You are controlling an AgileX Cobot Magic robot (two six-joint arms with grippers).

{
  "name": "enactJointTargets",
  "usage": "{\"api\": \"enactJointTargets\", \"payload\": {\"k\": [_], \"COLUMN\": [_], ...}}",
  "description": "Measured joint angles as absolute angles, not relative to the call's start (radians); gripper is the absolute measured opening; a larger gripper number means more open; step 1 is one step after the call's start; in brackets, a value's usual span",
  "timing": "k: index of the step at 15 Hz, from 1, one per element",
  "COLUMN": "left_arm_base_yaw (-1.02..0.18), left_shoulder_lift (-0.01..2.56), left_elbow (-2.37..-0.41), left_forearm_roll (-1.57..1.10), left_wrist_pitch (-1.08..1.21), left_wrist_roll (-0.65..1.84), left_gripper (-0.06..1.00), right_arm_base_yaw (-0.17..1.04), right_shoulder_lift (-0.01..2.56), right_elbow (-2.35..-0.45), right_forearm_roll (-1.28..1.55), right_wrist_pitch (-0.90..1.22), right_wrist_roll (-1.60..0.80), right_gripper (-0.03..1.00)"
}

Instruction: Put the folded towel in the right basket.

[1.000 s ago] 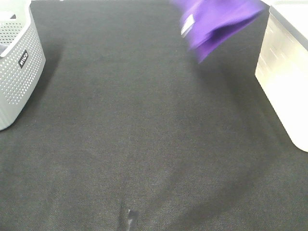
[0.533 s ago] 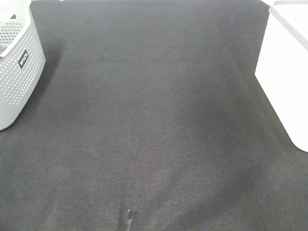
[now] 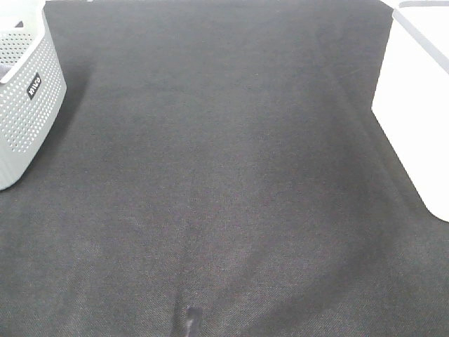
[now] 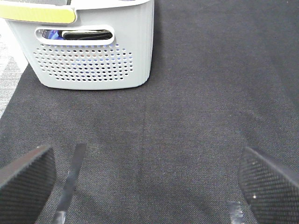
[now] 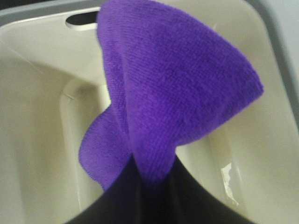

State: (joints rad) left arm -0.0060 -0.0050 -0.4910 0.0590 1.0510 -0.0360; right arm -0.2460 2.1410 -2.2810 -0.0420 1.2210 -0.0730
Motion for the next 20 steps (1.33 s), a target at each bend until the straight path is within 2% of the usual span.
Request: {"api": "enactJointTargets", "payload": {"k": [1,3,4,5,9,12,14,16,18,20], "left_arm_base_yaw": [-0.006,-0.006,-0.006,-0.006,-0.006,-0.006,-0.006,-0.006,-0.006,-0.006], "left_shoulder_lift": [-0.005,-0.005,-0.005,-0.005,-0.005,-0.005,-0.005,-0.005,-0.005,-0.005], "left_elbow": [-0.491,-0.491,-0.491,-0.491,-0.491,-0.491,-0.491,-0.491,-0.491,-0.491], "left_forearm_roll": [0.059,0.059,0.059,0.059,0.059,0.059,0.059,0.059,0.059,0.059], "left_wrist_pitch": [1.051,1.051,1.051,1.051,1.051,1.051,1.051,1.051,1.051,1.051], "left_wrist_roll": [-0.036,-0.036,-0.036,-0.036,-0.036,-0.036,-0.036,-0.036,-0.036,-0.036], "left_gripper": [0.99,0.99,0.99,0.99,0.99,0.99,0.99,0.99,0.99,0.99], "right_arm_base_yaw": [-0.246,-0.246,-0.246,-0.246,-0.219,-0.060,0.020,0.035,0.033,0.033], "right_shoulder_lift": [2.153,2.160,2.159,2.159,2.158,2.125,2.031,1.861,1.646,1.352], "right_elbow": [-2.281,-2.281,-2.281,-2.281,-2.281,-2.280,-2.199,-1.985,-1.661,-1.311], "right_forearm_roll": [-0.045,-0.046,-0.022,0.020,0.172,0.010,-0.007,-0.018,-0.066,-0.076], "right_wrist_pitch": [1.221,1.221,1.221,1.221,1.221,1.220,1.217,1.216,1.203,1.104], "right_wrist_roll": [-0.049,-0.007,0.000,0.000,-0.014,0.014,0.028,0.036,0.054,0.051], "right_gripper": [0.12,0.73,0.87,0.91,0.95,0.95,0.95,0.95,0.95,0.95]}}
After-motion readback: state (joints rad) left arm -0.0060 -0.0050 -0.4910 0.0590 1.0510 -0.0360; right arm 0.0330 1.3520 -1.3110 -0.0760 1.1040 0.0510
